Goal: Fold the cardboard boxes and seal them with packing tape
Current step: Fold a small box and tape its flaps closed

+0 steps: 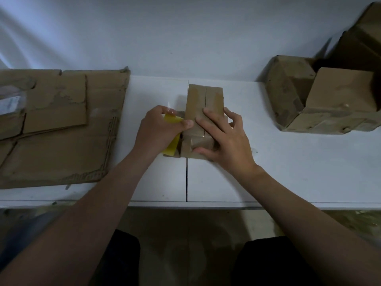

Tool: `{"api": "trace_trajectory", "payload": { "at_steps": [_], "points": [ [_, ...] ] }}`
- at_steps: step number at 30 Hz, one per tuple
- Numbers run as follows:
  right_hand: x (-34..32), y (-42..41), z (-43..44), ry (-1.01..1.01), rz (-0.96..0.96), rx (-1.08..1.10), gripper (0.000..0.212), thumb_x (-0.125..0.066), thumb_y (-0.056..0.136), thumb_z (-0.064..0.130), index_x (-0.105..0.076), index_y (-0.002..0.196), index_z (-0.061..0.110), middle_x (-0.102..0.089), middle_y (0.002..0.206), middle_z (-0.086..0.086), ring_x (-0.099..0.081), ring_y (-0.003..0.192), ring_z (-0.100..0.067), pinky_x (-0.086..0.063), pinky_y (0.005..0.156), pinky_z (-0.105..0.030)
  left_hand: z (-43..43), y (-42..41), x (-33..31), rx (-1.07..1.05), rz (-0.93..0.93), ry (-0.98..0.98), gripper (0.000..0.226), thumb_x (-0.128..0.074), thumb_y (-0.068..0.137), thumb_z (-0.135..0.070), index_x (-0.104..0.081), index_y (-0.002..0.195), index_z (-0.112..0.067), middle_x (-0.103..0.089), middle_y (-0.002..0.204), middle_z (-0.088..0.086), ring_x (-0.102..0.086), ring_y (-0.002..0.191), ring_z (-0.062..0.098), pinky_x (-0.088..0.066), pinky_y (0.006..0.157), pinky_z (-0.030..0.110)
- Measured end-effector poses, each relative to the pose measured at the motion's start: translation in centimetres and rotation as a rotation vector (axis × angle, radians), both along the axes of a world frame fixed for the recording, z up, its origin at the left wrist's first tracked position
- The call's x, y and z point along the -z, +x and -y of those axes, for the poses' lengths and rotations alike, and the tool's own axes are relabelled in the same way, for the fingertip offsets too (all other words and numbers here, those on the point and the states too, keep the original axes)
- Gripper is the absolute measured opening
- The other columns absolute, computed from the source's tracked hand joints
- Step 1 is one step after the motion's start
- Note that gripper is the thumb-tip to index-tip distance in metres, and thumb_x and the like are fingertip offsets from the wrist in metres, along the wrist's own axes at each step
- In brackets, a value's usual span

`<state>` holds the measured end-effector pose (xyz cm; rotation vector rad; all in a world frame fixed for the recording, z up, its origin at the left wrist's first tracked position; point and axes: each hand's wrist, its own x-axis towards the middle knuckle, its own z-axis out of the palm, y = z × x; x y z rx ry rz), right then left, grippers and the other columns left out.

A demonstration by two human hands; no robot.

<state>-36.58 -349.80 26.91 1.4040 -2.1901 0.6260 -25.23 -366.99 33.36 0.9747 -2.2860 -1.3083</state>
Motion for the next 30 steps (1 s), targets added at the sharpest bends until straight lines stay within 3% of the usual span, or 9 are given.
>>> {"api": "trace_trajectory", "payload": {
  "at_steps": [7,10,15,17,20,22,25,27,30],
  "points": [
    [-0.5,-0.2,0.1,0.083,0.089,0.037,0.097,-0.089,0.063,0.057,-0.048,0.147,0.031,-0.042,0.155,0.007,-0.033,0.138,-0.042,-0.055,0.090,-0.053,0.4,-0.5,0.2,0.018,-0.014,0.008,0.056,-0.082,0.074,-0.054,-0.063,0.118,-0.026,-0.051,0.114,-0.013,-0.052,0.103,0.009,-0.040,0.077,0.027],
    [-1.2,-0.4,0.1,0.104,0.120,0.030,0.095,-0.084,0.067,0.062,-0.045,0.149,0.034,-0.040,0.157,0.011,-0.032,0.141,-0.039,-0.054,0.092,-0.054,0.9,-0.3,-0.2,-0.013,-0.020,0.125,0.047,-0.076,0.082,-0.053,-0.065,0.118,-0.025,-0.055,0.116,-0.009,-0.055,0.106,0.013,-0.042,0.081,0.030],
    [-2.6,-0.8,-0.4,0.016,0.179,-0.099,0.077,-0.065,0.082,0.068,-0.054,0.146,0.027,-0.044,0.155,0.000,-0.040,0.135,-0.041,-0.039,0.110,-0.055,1.4,1.1,-2.3,-0.083,-0.025,0.350,0.038,-0.048,0.099,-0.054,-0.065,0.119,-0.027,-0.059,0.112,-0.001,-0.058,0.098,0.021,-0.049,0.096,0.042],
    [-3.7,-0.1,-0.4,-0.081,0.158,-0.095,0.063,-0.067,0.088,0.059,-0.061,0.140,0.026,-0.052,0.148,-0.001,-0.045,0.126,-0.038,-0.042,0.105,-0.053,1.0,2.1,-3.2,-0.084,-0.050,0.404,0.038,-0.051,0.094,-0.058,-0.065,0.116,-0.030,-0.061,0.114,0.003,-0.062,0.103,0.027,-0.052,0.097,0.049],
    [-6.0,2.4,0.1,-0.196,0.110,-0.068,0.037,-0.068,0.093,0.048,-0.070,0.124,0.029,-0.064,0.124,0.007,-0.046,0.108,-0.030,-0.044,0.088,-0.051,0.5,3.6,-3.9,-0.071,-0.069,0.476,0.054,-0.056,0.068,-0.073,-0.071,0.106,-0.036,-0.066,0.119,0.005,-0.066,0.106,0.028,-0.052,0.098,0.052],
    [-7.5,4.7,0.5,-0.207,0.237,-0.076,0.037,-0.065,0.092,0.053,-0.069,0.122,0.031,-0.065,0.109,0.014,-0.045,0.102,-0.023,-0.045,0.085,-0.048,-0.3,4.8,-4.7,-0.036,-0.101,0.525,0.050,-0.057,0.068,-0.073,-0.074,0.098,-0.037,-0.069,0.119,0.005,-0.067,0.108,0.027,-0.051,0.099,0.049],
    [-9.3,8.0,0.9,-0.131,0.514,-0.071,0.059,-0.067,0.079,0.068,-0.056,0.126,0.034,-0.063,0.107,0.014,-0.049,0.105,-0.012,-0.051,0.087,-0.039,-2.0,6.8,-6.2,0.020,-0.181,0.561,0.029,-0.052,0.099,-0.051,-0.069,0.104,-0.028,-0.077,0.098,0.007,-0.074,0.090,0.021,-0.057,0.089,0.040],
    [-10.1,9.2,0.9,-0.136,0.615,-0.073,0.066,-0.078,0.073,0.061,-0.048,0.124,0.031,-0.059,0.101,0.013,-0.056,0.096,-0.006,-0.052,0.079,-0.030,-2.9,8.0,-6.8,0.078,-0.226,0.621,0.022,-0.050,0.104,-0.041,-0.065,0.106,-0.024,-0.077,0.078,0.002,-0.075,0.075,0.015,-0.058,0.080,0.035],
    [-11.1,9.9,0.5,-0.162,0.701,-0.060,0.061,-0.085,0.075,0.043,-0.041,0.115,0.034,-0.058,0.090,0.016,-0.059,0.079,0.001,-0.051,0.068,-0.027,-3.5,9.8,-7.6,0.061,-0.268,0.741,0.009,-0.065,0.098,-0.030,-0.067,0.102,-0.022,-0.075,0.080,0.005,-0.074,0.073,0.018,-0.061,0.071,0.034]
  ]
}}
